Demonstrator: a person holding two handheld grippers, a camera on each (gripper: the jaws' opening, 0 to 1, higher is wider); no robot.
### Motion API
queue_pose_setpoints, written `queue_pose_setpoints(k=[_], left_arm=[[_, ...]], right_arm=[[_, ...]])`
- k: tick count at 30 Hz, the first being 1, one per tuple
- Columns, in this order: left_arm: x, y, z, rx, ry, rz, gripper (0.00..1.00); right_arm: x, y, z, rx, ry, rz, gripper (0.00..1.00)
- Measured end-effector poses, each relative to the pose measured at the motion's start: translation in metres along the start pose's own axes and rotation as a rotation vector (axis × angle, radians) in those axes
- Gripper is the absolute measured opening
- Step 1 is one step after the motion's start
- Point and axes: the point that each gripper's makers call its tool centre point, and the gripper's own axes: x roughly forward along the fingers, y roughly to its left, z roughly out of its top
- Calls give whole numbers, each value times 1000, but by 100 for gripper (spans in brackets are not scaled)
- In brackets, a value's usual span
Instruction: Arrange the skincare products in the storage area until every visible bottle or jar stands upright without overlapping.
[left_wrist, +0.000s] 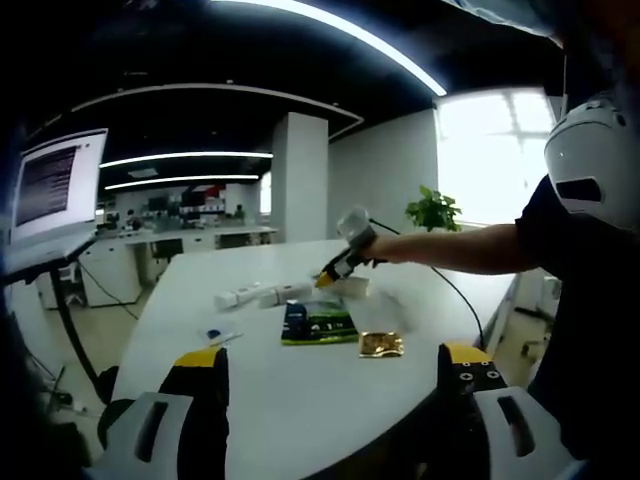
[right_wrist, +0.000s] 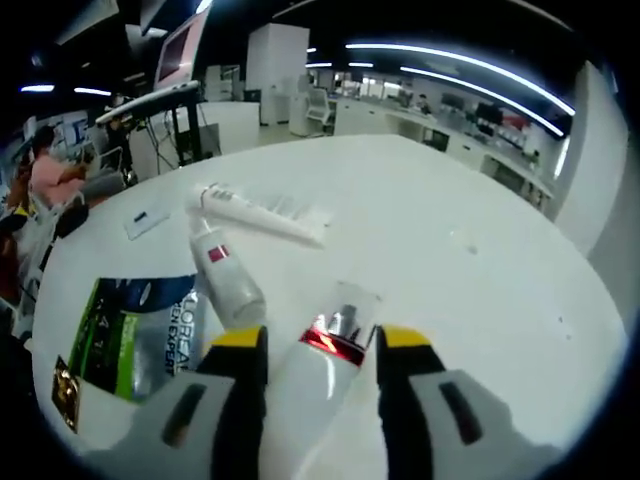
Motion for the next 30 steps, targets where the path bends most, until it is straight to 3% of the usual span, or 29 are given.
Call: queue_pose_setpoints(k=[24, 30], left_arm=[[-10, 7, -6, -4, 10, 29, 85], [-11, 7, -6, -3, 7, 28, 85]], right_arm=[[18, -3, 10, 35, 40, -3, 38], [22, -5, 12, 11, 77, -5, 37]])
